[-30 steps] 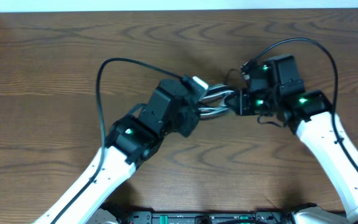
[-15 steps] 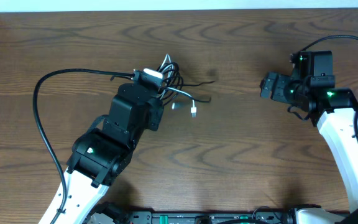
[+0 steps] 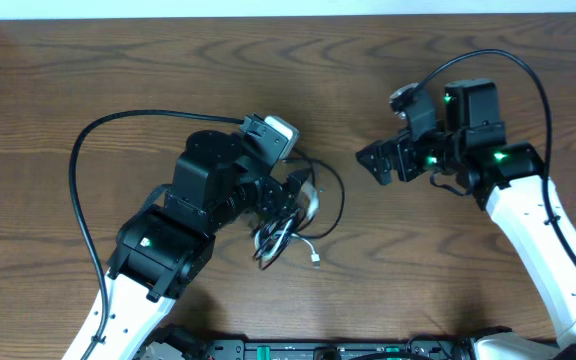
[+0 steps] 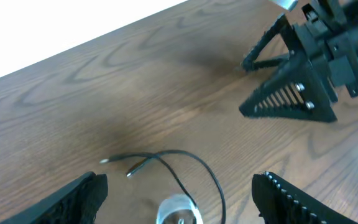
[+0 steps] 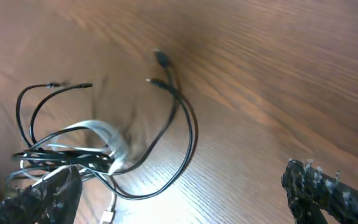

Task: Untangle cables

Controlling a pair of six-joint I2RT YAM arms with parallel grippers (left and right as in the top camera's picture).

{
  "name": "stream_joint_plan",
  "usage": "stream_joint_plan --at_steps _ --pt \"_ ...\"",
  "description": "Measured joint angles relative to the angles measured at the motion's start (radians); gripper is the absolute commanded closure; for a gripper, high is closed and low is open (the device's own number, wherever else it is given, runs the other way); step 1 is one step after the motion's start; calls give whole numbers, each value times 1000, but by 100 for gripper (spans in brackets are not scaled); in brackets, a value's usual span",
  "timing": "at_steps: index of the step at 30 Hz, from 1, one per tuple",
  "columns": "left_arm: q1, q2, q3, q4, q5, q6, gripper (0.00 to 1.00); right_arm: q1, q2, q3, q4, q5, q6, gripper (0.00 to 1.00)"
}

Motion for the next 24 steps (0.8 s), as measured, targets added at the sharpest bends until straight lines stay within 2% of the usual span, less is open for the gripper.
stream_joint_plan --at_steps 2,7,11,14,20,24 --pt "0 0 0 0 -18 0 28 12 0 0 -1 -8 -14 1" --pt "-1 0 0 0 -230 -29 29 52 4 0 -6 -10 -35 4" --pt "-1 0 0 -3 -533 -155 28 132 39 0 -16 -12 -46 7" --pt "2 0 0 -23 -694 -270 28 184 75 0 -17 -13 -56 6" --pt "36 0 0 -95 -814 -443 28 328 198 0 -4 -15 -153 7" --pt "83 0 0 -153 -839 -513 28 395 255 -2 53 -15 -238 20"
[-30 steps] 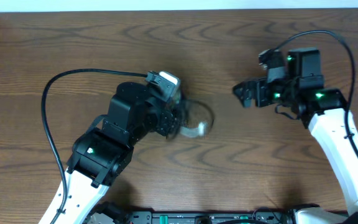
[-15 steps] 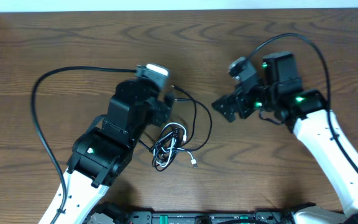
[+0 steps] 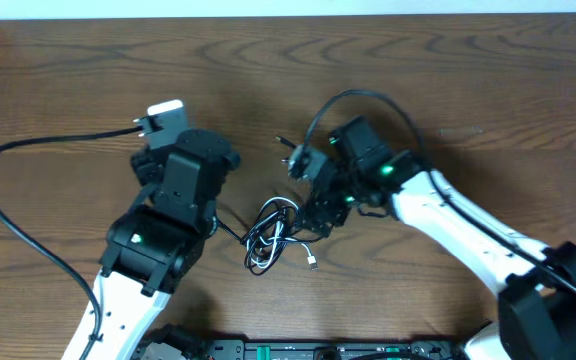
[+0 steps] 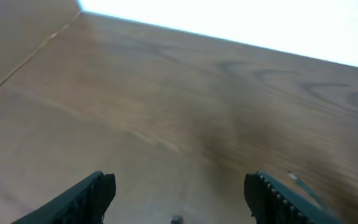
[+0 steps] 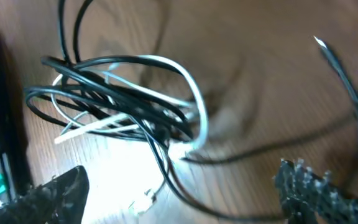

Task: Untangle cables

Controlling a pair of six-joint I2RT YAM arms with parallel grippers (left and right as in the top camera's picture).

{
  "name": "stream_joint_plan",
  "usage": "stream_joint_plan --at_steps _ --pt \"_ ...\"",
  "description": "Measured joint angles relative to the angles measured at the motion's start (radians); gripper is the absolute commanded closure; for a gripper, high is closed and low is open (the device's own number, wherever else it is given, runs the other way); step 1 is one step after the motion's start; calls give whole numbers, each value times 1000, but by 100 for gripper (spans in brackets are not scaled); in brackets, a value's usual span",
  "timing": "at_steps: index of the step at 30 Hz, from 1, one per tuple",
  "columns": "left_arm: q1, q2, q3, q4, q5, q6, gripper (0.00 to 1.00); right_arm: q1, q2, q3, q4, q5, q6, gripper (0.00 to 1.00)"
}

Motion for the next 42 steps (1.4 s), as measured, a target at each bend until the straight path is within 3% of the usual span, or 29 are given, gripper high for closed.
stream_joint_plan --at_steps 7,12,19,23,30,34,38,42 --pt "26 0 0 -59 -10 -68 28 77 93 -1 128 0 -134 45" --pt "26 0 0 -75 -10 -75 28 109 150 -2 208 1 -163 99" --pt "26 0 0 -80 -5 -76 28 116 159 -3 286 85 -13 99" --pt "26 0 0 -88 -5 -76 28 90 113 -3 258 291 151 99" --pt "26 0 0 -96 26 -76 28 -37 -217 -3 304 739 343 99" --pt "26 0 0 -95 38 -79 28 -79 -398 1 399 744 369 99" --pt "26 2 0 -95 47 -79 28 -90 -567 10 535 595 371 99" --pt "26 18 0 -95 48 -79 28 -89 -654 25 561 451 371 99"
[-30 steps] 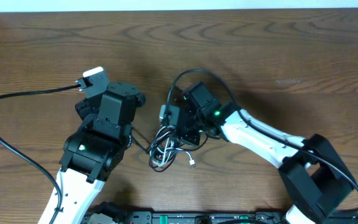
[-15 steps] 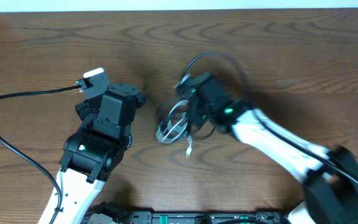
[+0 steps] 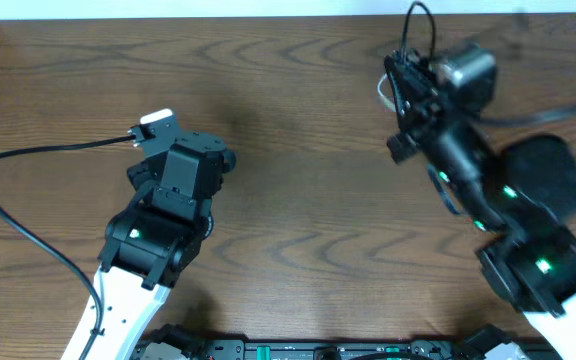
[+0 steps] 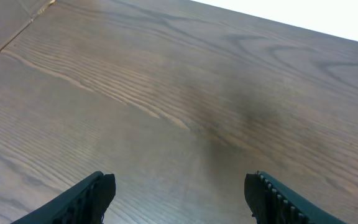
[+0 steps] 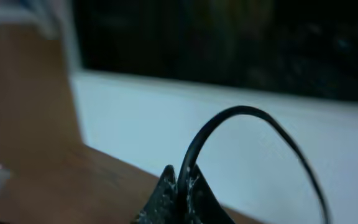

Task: Untangle cables

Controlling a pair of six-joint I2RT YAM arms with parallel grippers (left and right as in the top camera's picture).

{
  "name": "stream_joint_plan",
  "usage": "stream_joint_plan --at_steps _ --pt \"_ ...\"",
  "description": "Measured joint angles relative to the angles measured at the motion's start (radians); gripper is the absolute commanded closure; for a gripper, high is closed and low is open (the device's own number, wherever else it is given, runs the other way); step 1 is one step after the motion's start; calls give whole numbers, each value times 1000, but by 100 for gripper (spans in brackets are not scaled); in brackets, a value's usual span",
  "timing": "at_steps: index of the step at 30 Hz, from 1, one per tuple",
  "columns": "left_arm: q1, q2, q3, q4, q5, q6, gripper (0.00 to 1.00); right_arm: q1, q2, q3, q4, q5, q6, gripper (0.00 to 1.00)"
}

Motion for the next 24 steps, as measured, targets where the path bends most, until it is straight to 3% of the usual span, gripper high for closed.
stream_joint_plan --at_steps 4,8,13,14,16,24 --pt "0 23 0 0 23 0 28 0 6 12 -145 -71 -3 99" --pt "0 29 0 1 64 2 28 -17 137 9 -320 -104 -3 99" --pt "0 29 0 8 132 27 28 -65 320 -5 -338 -119 -2 96" --pt "0 29 0 8 140 32 28 -77 348 -6 -328 -123 -1 60" --pt "0 29 0 8 152 37 28 -90 384 -6 -322 -125 1 3" --pt "0 29 0 8 196 55 28 -93 514 -2 -552 -131 17 1"
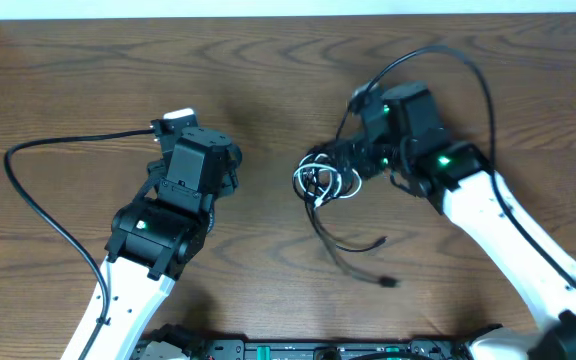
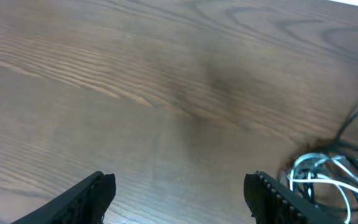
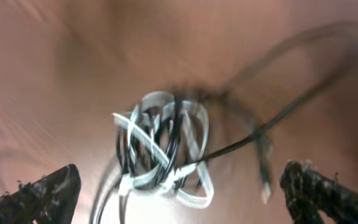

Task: Untangle cables

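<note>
A tangled bundle of black and white cables (image 1: pixel 318 180) lies on the brown table (image 1: pixel 268 60) at its centre. One black cable end (image 1: pixel 383 282) trails from it toward the front. My right gripper (image 1: pixel 351 165) is just right of the bundle. In the right wrist view it (image 3: pixel 179 194) stands wide open, and the blurred bundle (image 3: pixel 160 146) sits between and ahead of its fingers (image 3: pixel 42 194). My left gripper (image 2: pixel 179 199) is open over bare wood to the left. The bundle (image 2: pixel 328 177) shows at the right edge of its view.
The left arm's own black lead (image 1: pixel 28 190) loops over the table's left part. The table's back edge (image 1: pixel 288 14) meets a white strip. A dark equipment rail (image 1: pixel 318 350) runs along the front edge.
My right gripper was raised high at the back right, shut on a black cable, with the bundle off the table. Now it is low and open at the bundle. The left arm shifted slightly right.
The bundle first lay left of centre under my left gripper, the right one open at the back right. Then the left arm stood back and the open right gripper was at the bundle. Later it held a cable high. The bundle now lies further right.
</note>
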Controlling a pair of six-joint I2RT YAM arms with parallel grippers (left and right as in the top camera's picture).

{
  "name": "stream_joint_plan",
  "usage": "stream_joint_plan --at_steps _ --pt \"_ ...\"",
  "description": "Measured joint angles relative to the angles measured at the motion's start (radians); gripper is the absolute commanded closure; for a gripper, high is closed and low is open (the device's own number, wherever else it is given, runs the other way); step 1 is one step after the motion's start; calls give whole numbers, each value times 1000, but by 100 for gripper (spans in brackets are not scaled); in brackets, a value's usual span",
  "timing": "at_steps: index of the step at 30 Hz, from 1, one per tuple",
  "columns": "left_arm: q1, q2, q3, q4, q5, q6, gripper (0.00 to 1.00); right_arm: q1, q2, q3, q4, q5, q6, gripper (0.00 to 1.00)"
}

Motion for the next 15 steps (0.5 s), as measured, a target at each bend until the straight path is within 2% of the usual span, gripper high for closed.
stream_joint_plan --at_steps 5,6,7,9,10,13,15 --pt "0 0 0 0 89 57 28 8 105 0 -107 0 34 2" --pt "0 0 0 0 106 67 28 14 129 0 -111 -1 37 9" --pt "0 0 0 0 119 74 28 21 148 0 -108 -5 36 20" --pt "0 0 0 0 137 86 28 34 172 0 -96 -18 40 54" --pt "0 0 0 0 146 89 28 42 182 0 -85 -21 40 64" --pt "0 0 0 0 154 93 28 68 211 0 -34 -31 40 65" --pt "0 0 0 0 158 94 28 88 234 0 3 -36 38 53"
